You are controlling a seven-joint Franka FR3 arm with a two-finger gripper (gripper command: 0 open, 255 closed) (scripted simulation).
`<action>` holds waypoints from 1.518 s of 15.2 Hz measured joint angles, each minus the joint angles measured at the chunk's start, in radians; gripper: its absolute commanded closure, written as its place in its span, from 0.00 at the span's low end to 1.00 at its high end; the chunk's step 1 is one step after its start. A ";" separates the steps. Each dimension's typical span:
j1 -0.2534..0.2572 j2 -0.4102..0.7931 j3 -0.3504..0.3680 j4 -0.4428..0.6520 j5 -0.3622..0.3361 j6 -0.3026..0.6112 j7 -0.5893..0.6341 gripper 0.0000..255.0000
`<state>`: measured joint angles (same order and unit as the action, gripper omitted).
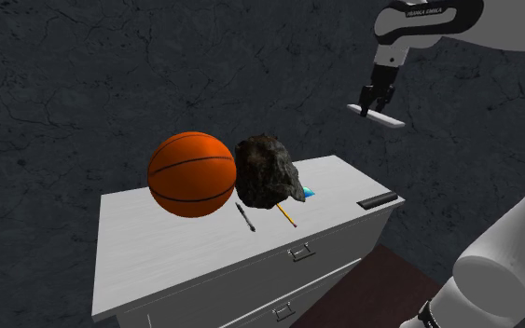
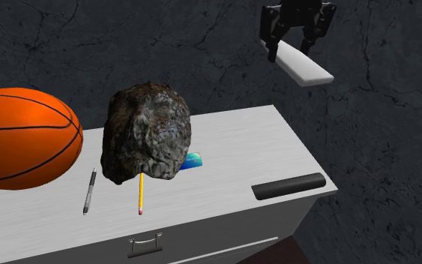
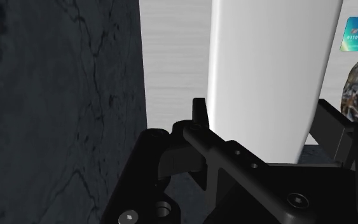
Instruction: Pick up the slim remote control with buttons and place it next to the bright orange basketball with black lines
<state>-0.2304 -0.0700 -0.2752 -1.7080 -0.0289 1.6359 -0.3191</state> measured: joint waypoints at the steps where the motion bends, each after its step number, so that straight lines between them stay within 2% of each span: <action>1: -0.001 0.003 -0.001 0.017 0.001 -0.014 -0.002 1.00; 6: -0.002 0.020 -0.003 0.100 0.005 -0.081 -0.007 1.00; 14: 0.073 -0.095 0.096 -0.011 -0.009 -0.087 0.167 1.00; 23: 0.159 -0.180 0.233 -0.106 0.011 -0.080 0.388 1.00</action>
<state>-0.0716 -0.2499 -0.0423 -1.8140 -0.0177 1.5558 0.0692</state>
